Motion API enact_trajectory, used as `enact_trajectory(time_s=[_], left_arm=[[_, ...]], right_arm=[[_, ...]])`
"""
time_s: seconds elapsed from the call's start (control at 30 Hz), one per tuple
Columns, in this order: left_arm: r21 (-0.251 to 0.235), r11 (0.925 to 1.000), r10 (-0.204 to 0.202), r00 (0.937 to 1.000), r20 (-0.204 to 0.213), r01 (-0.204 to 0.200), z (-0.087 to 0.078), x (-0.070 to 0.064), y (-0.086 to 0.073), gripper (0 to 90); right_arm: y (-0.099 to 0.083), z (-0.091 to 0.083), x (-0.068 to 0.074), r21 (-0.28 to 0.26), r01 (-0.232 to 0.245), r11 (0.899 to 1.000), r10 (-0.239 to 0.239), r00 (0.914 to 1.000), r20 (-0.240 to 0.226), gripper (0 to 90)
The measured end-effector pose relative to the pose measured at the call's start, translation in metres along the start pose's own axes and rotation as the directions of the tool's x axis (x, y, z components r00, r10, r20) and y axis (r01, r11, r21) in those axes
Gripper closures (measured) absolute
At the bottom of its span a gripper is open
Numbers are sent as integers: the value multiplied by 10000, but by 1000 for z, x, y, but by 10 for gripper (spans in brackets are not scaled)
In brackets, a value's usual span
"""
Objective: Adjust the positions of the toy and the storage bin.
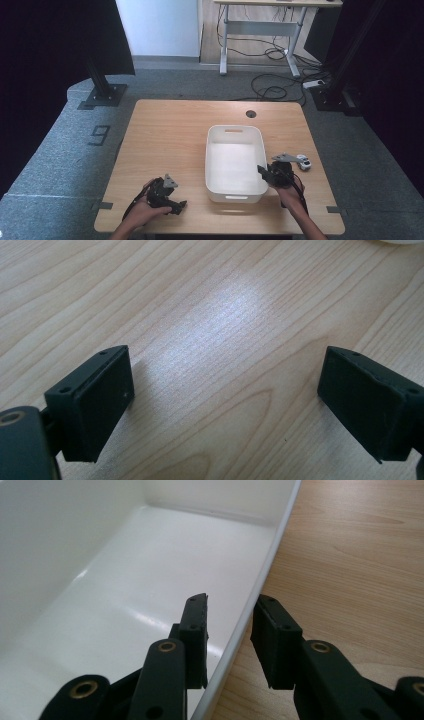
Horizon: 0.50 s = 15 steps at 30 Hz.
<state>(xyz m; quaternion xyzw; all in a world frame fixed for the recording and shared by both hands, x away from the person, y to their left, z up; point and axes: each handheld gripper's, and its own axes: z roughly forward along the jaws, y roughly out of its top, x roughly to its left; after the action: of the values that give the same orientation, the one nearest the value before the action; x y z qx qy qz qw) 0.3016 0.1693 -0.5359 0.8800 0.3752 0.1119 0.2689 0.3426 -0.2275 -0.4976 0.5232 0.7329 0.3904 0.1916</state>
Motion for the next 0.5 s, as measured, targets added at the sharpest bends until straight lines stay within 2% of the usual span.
enact_trajectory(time_s=[0.5], left_arm=[[-1,10000,7,10000,7,-7,0,0,0,81]], right_arm=[[4,8,12,12,-10,10000,10,10000,-67,675]])
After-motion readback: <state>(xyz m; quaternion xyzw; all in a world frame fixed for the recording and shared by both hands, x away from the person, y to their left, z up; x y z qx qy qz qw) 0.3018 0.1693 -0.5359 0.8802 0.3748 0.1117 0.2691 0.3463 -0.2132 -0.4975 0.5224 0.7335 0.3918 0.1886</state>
